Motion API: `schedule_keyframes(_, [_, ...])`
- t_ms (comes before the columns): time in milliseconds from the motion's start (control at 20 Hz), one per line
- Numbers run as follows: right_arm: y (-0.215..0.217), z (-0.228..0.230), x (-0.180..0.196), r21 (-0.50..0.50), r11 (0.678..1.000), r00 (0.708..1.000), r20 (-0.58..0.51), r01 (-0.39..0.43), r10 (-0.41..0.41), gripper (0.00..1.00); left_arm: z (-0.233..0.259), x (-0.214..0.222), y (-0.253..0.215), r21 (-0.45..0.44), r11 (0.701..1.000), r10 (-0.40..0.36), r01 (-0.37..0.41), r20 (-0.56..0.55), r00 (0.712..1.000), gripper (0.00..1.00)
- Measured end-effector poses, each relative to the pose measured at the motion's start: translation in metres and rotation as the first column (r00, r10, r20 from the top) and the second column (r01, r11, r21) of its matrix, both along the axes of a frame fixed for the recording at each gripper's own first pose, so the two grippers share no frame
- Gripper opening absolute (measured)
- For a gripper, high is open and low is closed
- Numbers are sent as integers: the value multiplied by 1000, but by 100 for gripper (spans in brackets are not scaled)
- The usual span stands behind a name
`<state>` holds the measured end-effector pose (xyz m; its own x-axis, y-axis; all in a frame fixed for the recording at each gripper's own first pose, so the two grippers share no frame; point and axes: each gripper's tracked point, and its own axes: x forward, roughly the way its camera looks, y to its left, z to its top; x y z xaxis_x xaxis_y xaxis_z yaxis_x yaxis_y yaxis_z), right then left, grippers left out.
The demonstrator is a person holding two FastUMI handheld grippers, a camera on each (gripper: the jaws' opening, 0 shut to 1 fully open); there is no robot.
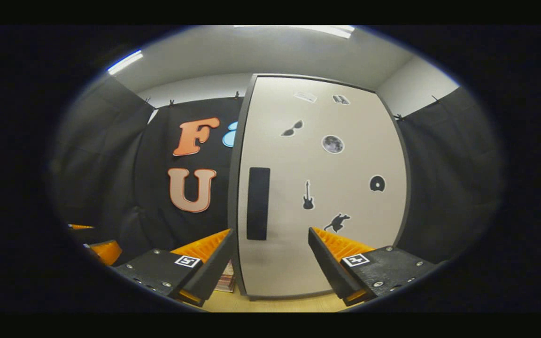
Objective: Open the cabinet door with the right hand, grasp the bottle in the cabinet with the left hand and place it on the coaster, then close the cabinet door with the right hand.
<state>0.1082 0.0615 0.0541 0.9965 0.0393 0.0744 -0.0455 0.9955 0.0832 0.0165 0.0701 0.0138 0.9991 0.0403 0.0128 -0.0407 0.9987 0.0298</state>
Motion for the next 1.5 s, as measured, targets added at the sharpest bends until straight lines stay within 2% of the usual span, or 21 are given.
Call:
schedule_keyframes(100, [6, 6, 21, 3, 1000, 1000, 2, -12, 12, 93, 1, -2, 6, 4, 1000, 21, -21, 1, 1000, 99])
schedule_keyframes(150, [8, 9, 32, 9, 1000, 1000, 2, -16, 16, 91, -1, -5, 9, 4, 1000, 30, -30, -7, 1000, 96])
schedule_keyframes(350, [9, 15, 66, 56, 998, 1000, -4, -24, 25, 81, -6, -14, 14, -15, 999, 50, -51, -29, 998, 97])
schedule_keyframes(400, [8, 13, 71, 69, 997, 1000, -13, -20, 21, 74, -6, -15, 16, -18, 998, 55, -56, -28, 998, 99])
schedule_keyframes(550, [17, 11, 81, 103, 993, 998, -38, -53, 57, 58, -8, -17, 17, -12, 998, 67, -68, -39, 997, 97])
schedule_keyframes(600, [20, 9, 79, 107, 993, 997, -39, -57, 62, 43, -8, -17, 16, -12, 998, 69, -70, -43, 997, 99])
schedule_keyframes(650, [21, 11, 80, 98, 994, 998, -41, -49, 53, 39, -9, -19, 16, -12, 998, 68, -69, -45, 997, 96])
schedule_keyframes(850, [20, 11, 78, 95, 995, 999, -39, -32, 36, 25, -8, -21, 15, -8, 998, 63, -63, -44, 997, 99])
schedule_keyframes(900, [20, 12, 77, 99, 995, 999, -32, -34, 37, 24, -8, -20, 15, -10, 998, 61, -61, -42, 997, 96])
schedule_keyframes(950, [19, 13, 76, 98, 995, 999, -25, -34, 37, 22, -6, -19, 15, -12, 998, 59, -59, -41, 997, 99])
schedule_keyframes(1150, [18, 17, 63, 105, 994, 999, -3, -39, 40, 14, -10, -18, 14, -22, 999, 46, -47, -54, 997, 97])
schedule_keyframes(1300, [13, 22, 44, 88, 996, 1000, 6, -7, 7, 12, -14, -20, 10, -23, 1000, 7, -9, -71, 997, 96])
schedule_keyframes(1450, [6, 21, 24, 68, 998, 1000, -15, 20, -19, 14, -9, -20, 4, -20, 999, -34, 33, -54, 998, 96])
schedule_keyframes(1500, [2, 22, 16, 72, 997, 1000, -20, 17, -15, 14, -6, -18, 1, -10, 999, -41, 41, -46, 998, 99])
